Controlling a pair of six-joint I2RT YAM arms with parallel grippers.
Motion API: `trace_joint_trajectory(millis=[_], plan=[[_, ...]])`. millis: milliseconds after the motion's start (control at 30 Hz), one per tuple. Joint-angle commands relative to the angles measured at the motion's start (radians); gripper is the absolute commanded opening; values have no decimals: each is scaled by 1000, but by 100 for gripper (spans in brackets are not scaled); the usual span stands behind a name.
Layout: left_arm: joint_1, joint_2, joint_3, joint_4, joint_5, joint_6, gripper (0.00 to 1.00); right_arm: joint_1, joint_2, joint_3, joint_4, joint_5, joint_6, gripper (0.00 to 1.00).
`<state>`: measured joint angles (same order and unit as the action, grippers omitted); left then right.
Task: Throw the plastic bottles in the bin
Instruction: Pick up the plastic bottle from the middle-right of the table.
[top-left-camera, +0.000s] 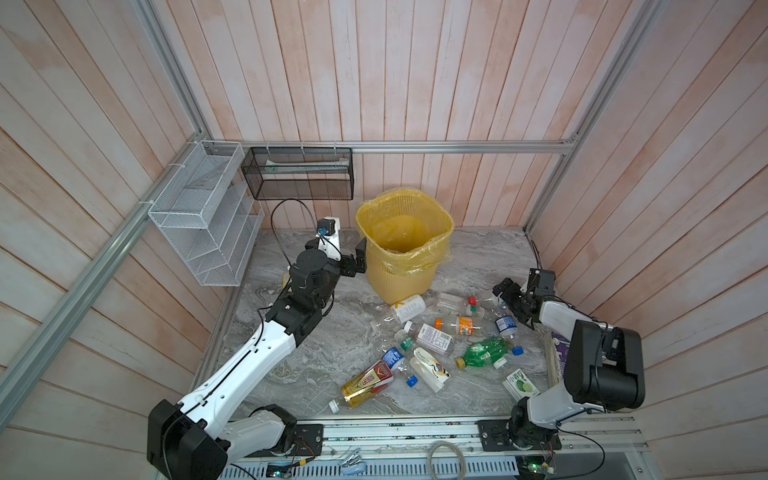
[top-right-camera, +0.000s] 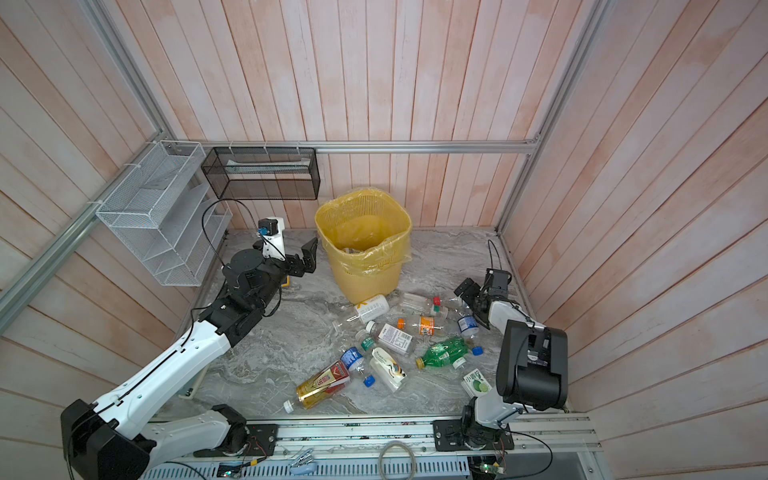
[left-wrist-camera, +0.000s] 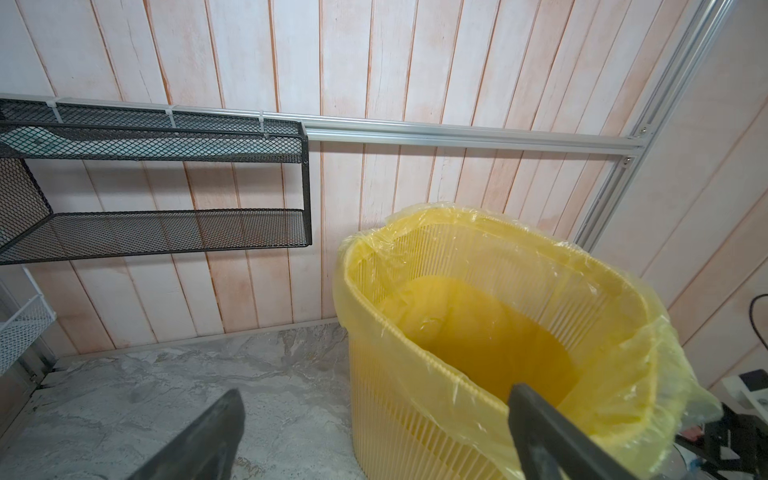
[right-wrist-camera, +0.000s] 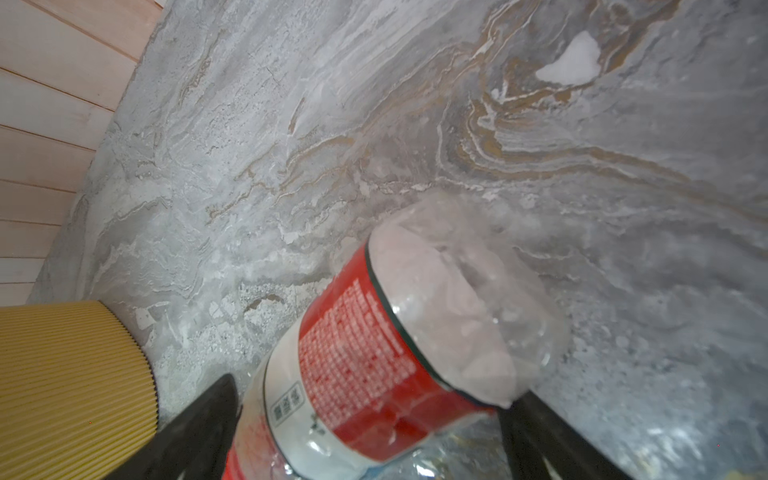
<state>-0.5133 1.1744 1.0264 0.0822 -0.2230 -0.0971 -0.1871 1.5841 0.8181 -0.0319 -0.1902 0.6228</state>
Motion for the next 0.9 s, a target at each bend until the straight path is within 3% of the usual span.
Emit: trace_joint_trajectory(millis=[0,533,700,867], plan=[[9,-21,-22,-9,-20,9,100,-7,41,45,37,-35,11,94],[20,-43,-47,-28,-33,-4,100,26,284,217,88,-118,78,72],[25,-60,-61,-32,-40,-12,100,35,298,235,143,-145,126,57],[40,-64,-80,-34,-39,-40,100,39,228,236,213,-176,154,54]])
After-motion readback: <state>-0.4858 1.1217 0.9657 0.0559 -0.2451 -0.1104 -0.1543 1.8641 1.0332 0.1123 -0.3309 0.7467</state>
